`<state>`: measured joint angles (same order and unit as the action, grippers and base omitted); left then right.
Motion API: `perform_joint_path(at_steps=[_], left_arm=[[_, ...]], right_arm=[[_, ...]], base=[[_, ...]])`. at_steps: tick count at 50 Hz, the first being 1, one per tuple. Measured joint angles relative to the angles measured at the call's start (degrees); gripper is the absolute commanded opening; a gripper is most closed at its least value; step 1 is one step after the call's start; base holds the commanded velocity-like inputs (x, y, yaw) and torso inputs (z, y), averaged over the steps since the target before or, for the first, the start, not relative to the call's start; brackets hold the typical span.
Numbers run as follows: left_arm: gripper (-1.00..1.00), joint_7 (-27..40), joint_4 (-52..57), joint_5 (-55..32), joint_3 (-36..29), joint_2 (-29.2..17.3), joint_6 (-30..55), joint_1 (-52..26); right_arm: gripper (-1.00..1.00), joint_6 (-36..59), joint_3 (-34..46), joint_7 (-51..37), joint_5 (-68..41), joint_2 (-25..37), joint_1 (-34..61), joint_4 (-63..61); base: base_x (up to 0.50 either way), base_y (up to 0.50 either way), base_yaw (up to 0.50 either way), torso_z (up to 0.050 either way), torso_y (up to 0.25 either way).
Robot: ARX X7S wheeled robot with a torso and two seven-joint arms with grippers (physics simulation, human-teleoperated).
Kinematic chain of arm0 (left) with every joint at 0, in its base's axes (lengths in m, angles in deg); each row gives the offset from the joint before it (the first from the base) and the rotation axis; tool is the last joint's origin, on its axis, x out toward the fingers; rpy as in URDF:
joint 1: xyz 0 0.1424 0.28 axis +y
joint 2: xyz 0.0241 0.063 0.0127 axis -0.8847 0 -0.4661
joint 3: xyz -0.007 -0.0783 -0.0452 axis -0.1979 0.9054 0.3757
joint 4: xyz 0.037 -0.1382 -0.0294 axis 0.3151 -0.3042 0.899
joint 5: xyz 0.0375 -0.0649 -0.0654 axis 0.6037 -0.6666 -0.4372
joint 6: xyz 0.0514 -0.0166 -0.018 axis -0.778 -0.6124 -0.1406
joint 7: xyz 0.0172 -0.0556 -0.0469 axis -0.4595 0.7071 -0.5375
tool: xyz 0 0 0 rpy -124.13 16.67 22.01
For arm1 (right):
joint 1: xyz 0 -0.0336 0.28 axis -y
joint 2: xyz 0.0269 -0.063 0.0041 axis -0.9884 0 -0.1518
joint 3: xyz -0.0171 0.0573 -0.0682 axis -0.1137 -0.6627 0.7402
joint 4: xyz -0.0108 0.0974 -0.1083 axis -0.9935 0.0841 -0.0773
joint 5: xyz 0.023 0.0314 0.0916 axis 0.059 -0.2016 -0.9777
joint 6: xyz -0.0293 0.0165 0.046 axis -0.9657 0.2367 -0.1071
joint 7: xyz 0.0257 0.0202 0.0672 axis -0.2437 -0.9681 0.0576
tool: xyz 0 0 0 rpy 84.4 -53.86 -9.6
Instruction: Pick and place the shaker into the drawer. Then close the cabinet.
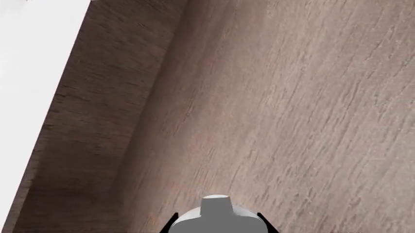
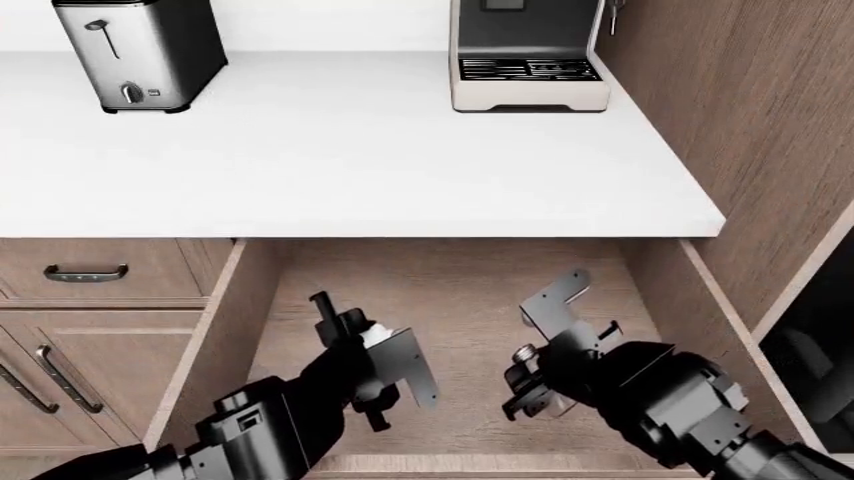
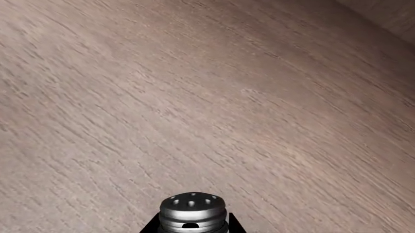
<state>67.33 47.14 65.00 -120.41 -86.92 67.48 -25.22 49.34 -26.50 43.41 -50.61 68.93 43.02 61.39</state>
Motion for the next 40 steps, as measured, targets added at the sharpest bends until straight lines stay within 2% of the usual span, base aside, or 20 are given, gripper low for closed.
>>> perform_joint_path(at_steps=[14, 15, 40], left_arm=[[-1.00, -0.02, -0.33, 0.18, -0.11, 0.16, 0.00, 0.02], [1.00, -0.01, -0.32, 0.19, -0.12, 0.16, 0.03, 0.01], [1.00, 1.07, 2.73, -0.75, 1.41, -0.57, 2.40, -1.38]], right_arm=[[-1.00, -0.76, 0.21, 0.44, 0.48, -0.85, -0.06, 2.20], [-1.00, -0.76, 0.23, 0.44, 0.49, -0.86, -0.07, 2.22], [-1.00, -0.94, 0.40, 0.52, 0.69, -1.09, -0.12, 2.86]], base=[[0.00, 0.00, 0.00, 0.000, 0.001], [0.00, 0.00, 0.00, 0.000, 0.000], [0.00, 0.00, 0.00, 0.000, 0.000]])
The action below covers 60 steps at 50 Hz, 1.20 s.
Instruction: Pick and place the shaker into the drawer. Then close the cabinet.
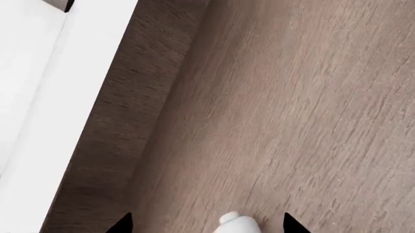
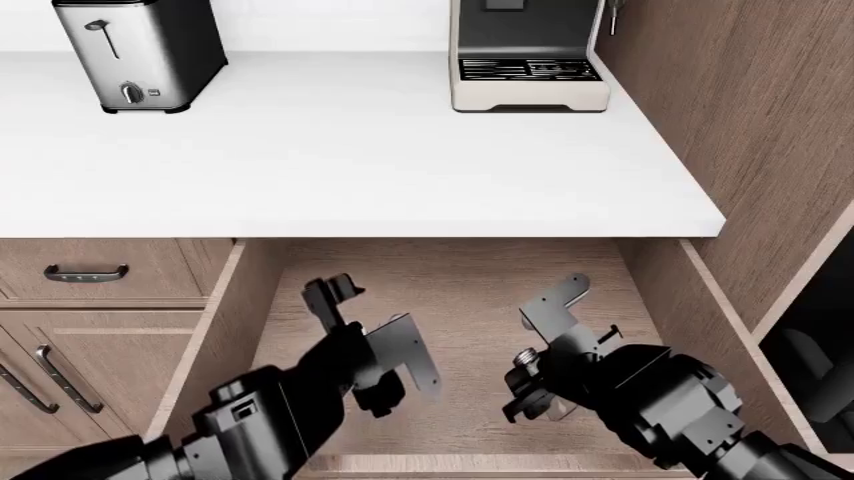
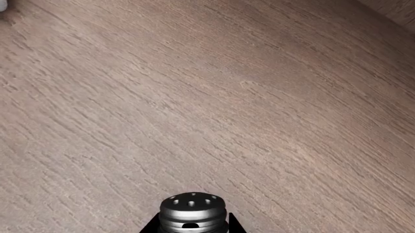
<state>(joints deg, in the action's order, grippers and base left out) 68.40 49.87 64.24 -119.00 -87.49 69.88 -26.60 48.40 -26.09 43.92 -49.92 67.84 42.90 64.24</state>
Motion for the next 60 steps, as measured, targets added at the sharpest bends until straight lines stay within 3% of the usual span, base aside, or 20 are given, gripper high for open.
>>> perform_joint_path(at_steps=[7, 8, 21, 37, 60], left_arm=[[1.00, 0.19, 0.97, -0.28, 0.59, -0.34, 0.49, -0.44], [1.00, 0.20, 1.05, -0.31, 0.65, -0.37, 0.52, -0.48], [1.00, 0.40, 2.86, -0.85, 1.57, -1.01, 1.37, -1.12], [1.00, 1.16, 10.39, -3.80, 5.69, -3.70, 4.90, -3.21], [1.00, 3.90, 28.67, -16.16, 20.72, -11.28, 12.78, -6.43]], right_arm=[[-1.00, -0.24, 0.11, 0.15, 0.21, -0.26, 0.07, 0.65], [1.00, -0.24, 0.12, 0.14, 0.22, -0.28, 0.08, 0.70], [1.00, 1.16, -0.32, -0.64, -0.02, 0.56, 0.56, -1.27], [1.00, 7.73, -3.56, -6.18, -4.10, 5.69, 1.96, -13.30], [1.00, 19.53, -13.99, -19.16, -16.70, 14.75, 5.97, -37.16]], base=[[0.00, 0.00, 0.00, 0.000, 0.000], [0.00, 0.00, 0.00, 0.000, 0.000], [0.00, 0.00, 0.00, 0.000, 0.000], [0.00, 0.00, 0.00, 0.000, 0.000], [0.00, 0.00, 0.00, 0.000, 0.000]])
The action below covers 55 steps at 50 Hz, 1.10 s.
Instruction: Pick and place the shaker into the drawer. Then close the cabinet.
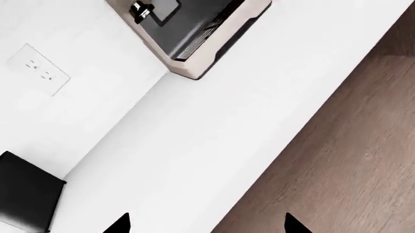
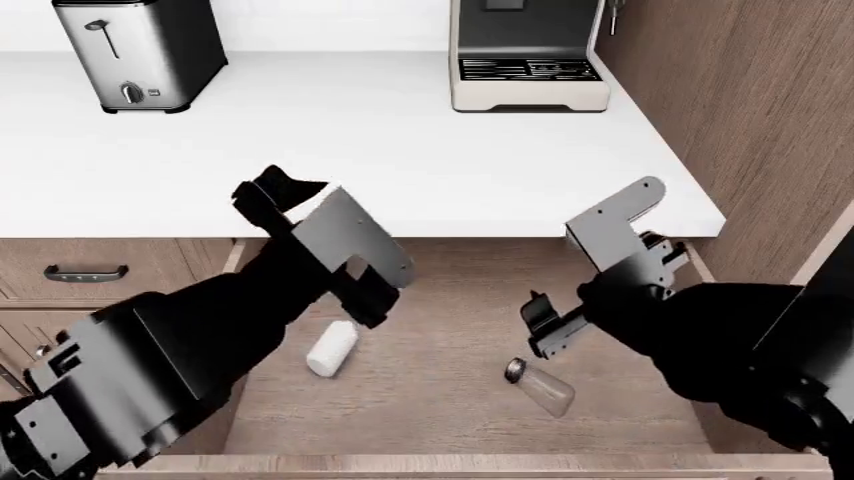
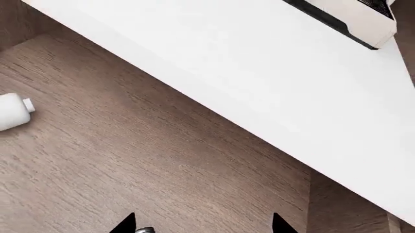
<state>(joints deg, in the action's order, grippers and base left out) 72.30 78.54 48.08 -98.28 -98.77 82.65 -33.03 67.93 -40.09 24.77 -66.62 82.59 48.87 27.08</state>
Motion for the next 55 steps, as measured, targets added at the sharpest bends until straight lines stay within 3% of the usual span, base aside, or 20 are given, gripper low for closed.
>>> perform_joint_path(at_steps=[19, 37, 55], left_arm=[[1.00, 5.59, 11.39, -16.02, 19.17, -5.95, 6.05, -2.47], [1.00, 18.83, 12.82, -24.82, 38.37, -4.10, 0.29, 5.90], [1.00, 24.22, 12.72, -24.74, 46.05, -3.15, -5.89, 15.11]], right_arm=[[1.00, 6.64, -11.75, -14.26, -15.66, 4.66, 5.58, -14.98], [1.00, -1.84, -22.70, -24.69, -18.13, 6.59, 1.77, -25.13], [1.00, -8.52, -27.28, -29.90, -14.43, 7.28, -5.43, -29.79]], base=[[0.00, 0.00, 0.00, 0.000, 0.000], [0.00, 0.00, 0.00, 0.000, 0.000], [0.00, 0.00, 0.00, 0.000, 0.000]])
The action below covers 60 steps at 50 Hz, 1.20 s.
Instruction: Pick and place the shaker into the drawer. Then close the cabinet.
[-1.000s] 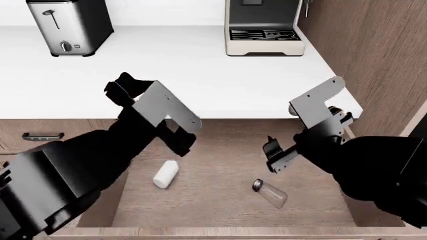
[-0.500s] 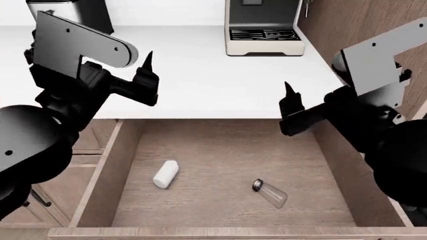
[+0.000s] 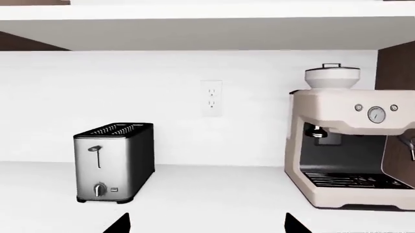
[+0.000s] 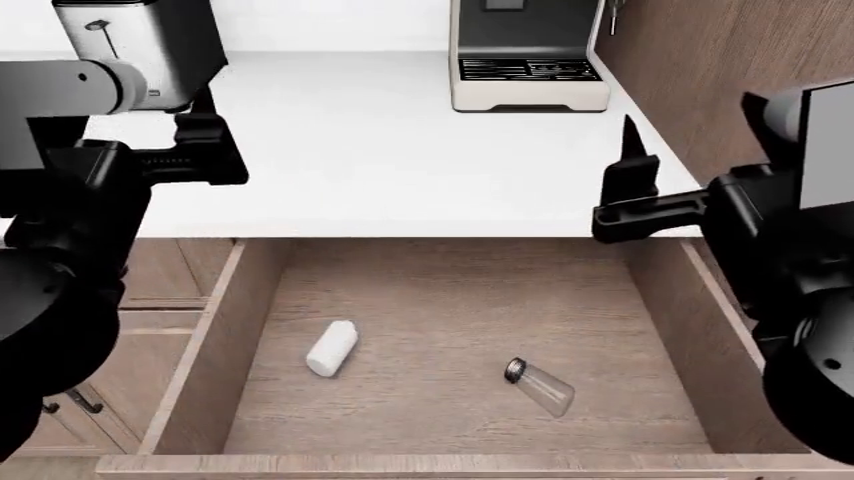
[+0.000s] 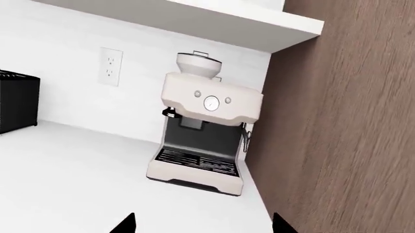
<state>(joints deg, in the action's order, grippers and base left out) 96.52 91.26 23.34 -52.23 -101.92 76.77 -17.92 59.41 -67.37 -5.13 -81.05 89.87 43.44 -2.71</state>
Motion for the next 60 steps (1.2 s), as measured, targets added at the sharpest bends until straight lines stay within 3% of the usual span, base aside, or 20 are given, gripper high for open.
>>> perform_joint_path(at_steps=[15, 60], left_arm=[[1.00, -0.44, -0.76, 1.85, 0.07, -0.05, -2.34, 3.75], [1.00, -0.04, -3.11, 3.16, 0.30, -0.40, -3.63, 5.91]], right_arm=[[1.00, -2.84, -0.46, -0.87, 3.60, -0.13, -3.99, -0.30], [1.00, -5.82, -0.33, -0.67, 6.20, -0.82, -7.95, 1.09]], base=[[0.00, 0.05, 0.00, 0.000, 0.000], [0.00, 0.26, 0.00, 0.000, 0.000]])
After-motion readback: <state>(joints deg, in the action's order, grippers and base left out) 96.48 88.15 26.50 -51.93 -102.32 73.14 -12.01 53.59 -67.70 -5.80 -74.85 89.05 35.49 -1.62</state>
